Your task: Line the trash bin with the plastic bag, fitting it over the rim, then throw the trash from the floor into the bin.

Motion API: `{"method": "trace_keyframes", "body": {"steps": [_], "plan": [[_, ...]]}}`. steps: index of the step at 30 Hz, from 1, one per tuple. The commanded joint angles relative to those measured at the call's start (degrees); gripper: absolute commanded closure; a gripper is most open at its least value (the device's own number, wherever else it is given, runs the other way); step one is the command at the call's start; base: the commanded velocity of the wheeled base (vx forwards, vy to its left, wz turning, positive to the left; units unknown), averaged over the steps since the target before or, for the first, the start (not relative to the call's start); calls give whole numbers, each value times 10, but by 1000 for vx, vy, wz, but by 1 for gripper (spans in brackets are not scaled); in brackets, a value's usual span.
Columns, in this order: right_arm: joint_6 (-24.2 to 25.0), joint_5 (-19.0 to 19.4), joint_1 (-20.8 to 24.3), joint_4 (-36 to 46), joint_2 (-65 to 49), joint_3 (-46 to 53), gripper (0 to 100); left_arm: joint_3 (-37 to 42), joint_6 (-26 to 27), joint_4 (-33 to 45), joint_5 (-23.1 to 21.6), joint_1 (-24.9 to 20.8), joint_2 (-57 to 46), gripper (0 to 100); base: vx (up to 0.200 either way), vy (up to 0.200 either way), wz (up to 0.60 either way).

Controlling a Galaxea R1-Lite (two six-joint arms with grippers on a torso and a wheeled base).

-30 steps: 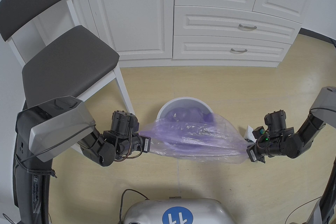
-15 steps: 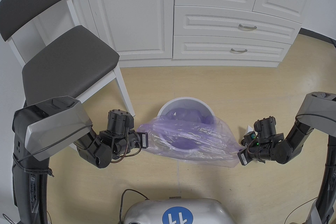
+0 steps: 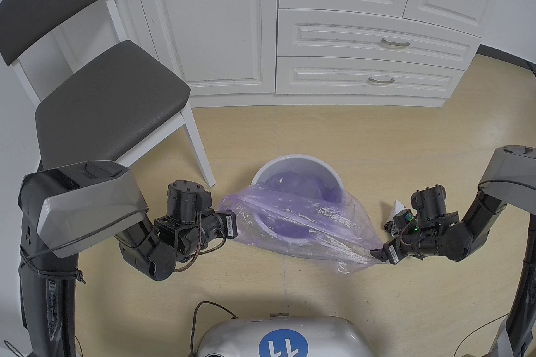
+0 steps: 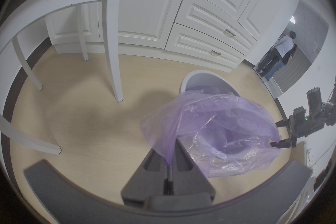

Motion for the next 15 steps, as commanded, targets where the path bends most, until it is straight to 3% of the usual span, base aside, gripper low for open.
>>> {"method": "trace_keyframes", "body": {"steps": [1,9,15], "plan": [[-17,32,-23,0,-59,24,0,20,-2,-3,3,-7,-18,100,0,0,0],[-16,173,-49,-2,-97,41,0,29,-3,-6,4,-7,-20,100,0,0,0],[-14,179,-28,-11,-114,44,0,29,-3,-6,5,-7,-21,100,0,0,0]]}}
